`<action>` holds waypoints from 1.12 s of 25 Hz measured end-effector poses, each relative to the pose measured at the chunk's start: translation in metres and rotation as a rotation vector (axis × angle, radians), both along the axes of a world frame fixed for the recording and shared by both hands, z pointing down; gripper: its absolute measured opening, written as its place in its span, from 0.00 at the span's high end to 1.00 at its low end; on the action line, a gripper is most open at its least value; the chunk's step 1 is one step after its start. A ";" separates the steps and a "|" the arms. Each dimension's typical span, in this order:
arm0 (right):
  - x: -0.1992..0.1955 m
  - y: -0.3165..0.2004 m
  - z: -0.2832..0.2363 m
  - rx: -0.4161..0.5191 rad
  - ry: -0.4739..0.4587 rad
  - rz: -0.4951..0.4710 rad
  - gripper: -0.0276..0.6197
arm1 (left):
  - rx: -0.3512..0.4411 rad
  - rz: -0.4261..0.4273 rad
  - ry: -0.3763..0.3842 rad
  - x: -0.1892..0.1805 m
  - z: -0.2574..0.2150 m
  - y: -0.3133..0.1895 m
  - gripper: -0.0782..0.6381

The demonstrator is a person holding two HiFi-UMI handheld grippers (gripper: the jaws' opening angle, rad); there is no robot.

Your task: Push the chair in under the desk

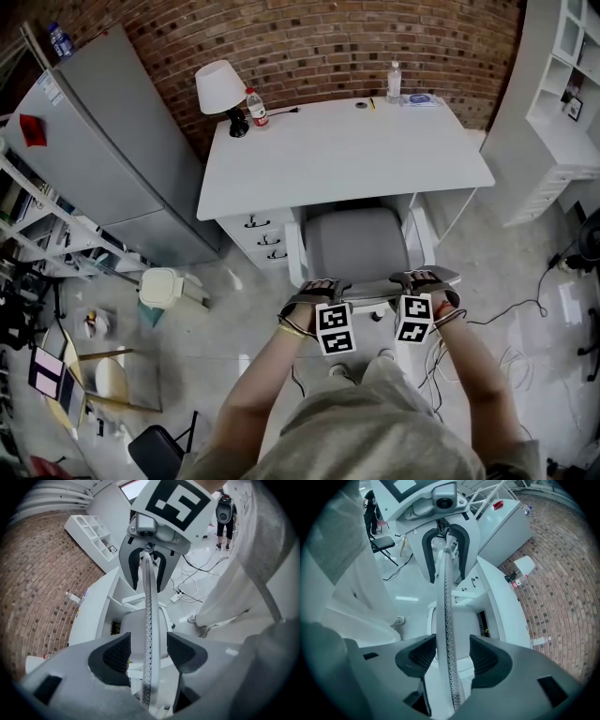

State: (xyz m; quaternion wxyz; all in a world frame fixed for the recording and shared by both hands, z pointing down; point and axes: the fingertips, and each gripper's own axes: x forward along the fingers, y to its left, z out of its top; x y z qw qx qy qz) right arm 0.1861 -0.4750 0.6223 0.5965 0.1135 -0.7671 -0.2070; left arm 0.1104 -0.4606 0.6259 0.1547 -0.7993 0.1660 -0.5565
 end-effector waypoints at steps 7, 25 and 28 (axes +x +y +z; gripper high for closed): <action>-0.011 0.008 -0.030 0.078 -0.123 0.107 0.67 | 0.023 -0.074 0.103 -0.008 -0.026 0.008 0.57; -0.023 0.053 -0.118 0.106 -0.695 0.376 0.94 | 0.081 -0.450 0.658 0.007 -0.120 0.037 0.88; -0.015 0.066 -0.133 0.063 -0.840 0.455 0.94 | 0.011 -0.519 0.790 0.015 -0.127 0.051 0.88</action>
